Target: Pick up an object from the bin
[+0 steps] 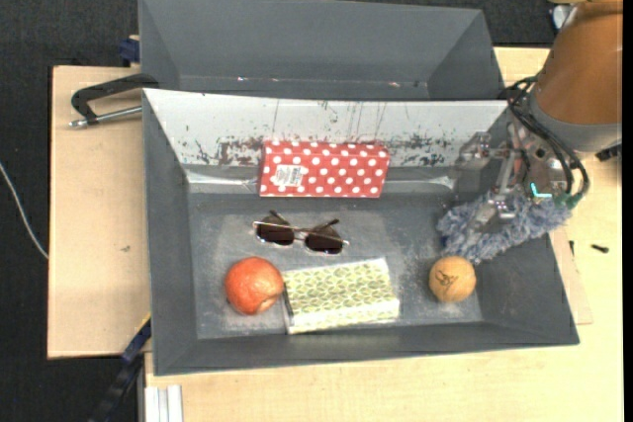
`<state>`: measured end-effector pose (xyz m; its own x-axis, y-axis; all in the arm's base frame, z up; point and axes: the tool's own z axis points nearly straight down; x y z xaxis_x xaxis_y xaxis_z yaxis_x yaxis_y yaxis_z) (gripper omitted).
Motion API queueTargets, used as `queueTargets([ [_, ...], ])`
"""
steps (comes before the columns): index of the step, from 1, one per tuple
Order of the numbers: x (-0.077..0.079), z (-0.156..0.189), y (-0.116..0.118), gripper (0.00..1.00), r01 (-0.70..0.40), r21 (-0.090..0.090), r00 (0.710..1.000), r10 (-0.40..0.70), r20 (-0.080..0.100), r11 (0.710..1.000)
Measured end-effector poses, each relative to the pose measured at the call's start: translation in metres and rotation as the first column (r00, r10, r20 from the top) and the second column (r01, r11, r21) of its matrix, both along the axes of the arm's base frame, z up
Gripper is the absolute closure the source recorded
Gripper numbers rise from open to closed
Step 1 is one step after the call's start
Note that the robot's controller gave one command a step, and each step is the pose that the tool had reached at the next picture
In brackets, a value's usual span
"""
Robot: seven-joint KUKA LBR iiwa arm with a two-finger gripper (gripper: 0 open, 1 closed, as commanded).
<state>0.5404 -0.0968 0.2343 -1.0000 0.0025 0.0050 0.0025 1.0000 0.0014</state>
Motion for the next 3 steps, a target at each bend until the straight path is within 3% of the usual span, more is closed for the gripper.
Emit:
queueTargets([
  [1, 0.002, -0.002, 0.000, 0.00, -0.005, -0.003, 1.000, 0.005, 0.016, 1.000],
  [2, -0.007, -0.074, -0.006, 0.00, -0.025, -0.002, 1.000, 0.025, 0.011, 1.000],
  [3, -0.006, -0.097, -0.009, 0.00, -0.038, -0.002, 0.999, 0.038, 0.010, 0.999],
])
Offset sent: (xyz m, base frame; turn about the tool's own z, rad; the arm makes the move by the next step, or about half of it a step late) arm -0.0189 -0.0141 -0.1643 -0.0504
